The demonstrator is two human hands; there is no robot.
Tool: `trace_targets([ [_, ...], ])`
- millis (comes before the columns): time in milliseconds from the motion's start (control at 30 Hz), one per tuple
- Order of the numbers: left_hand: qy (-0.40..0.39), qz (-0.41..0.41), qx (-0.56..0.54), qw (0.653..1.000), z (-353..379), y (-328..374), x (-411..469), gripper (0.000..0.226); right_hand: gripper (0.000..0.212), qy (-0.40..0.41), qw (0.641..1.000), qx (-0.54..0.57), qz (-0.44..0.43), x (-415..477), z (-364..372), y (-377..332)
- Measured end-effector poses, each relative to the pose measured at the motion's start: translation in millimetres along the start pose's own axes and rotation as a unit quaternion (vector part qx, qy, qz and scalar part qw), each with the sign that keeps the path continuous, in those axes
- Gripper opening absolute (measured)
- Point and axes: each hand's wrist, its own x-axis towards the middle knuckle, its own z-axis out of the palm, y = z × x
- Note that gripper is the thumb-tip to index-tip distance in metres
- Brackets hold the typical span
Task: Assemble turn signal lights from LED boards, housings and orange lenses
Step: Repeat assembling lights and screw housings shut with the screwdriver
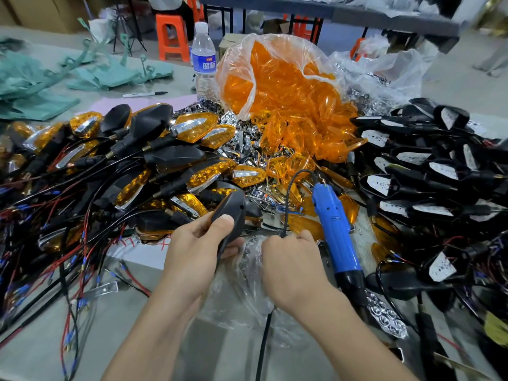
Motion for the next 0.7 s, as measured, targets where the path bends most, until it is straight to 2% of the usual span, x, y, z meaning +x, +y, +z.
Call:
trace_targets([
  [167, -0.007, 0.001, 0.003, 1.000, 0, 1, -2, 0.019, 0.031, 0.009, 1.000, -0.002, -0.005, -3, -4, -2],
  [267, -0.011, 0.004, 0.009, 1.000, -1, 3, -4, 0.025, 0.018, 0.048, 0.995, 0.077, 0.040, -4, -2, 5],
  [333, -0.017, 0.010, 0.020, 1.000, 0, 3, -5, 0.027, 0.020, 0.065, 0.982, 0.156, 0.080, -8, -4, 14],
  [433, -0.023, 0.018, 0.036, 0.999, 3, 1, -7, 0.029, 0.023, 0.095, 0.945, 0.287, 0.128, -12, -11, 29],
  [533, -0.031, 0.034, 0.065, 0.997, 8, 0, -9, 0.032, 0.021, 0.133, 0.889, 0.413, 0.143, -11, -19, 40],
  [700, -0.063, 0.062, 0.071, 0.994, 18, 1, -14, 0.025, 0.021, 0.164, 0.820, 0.528, 0.147, -4, -21, 27],
])
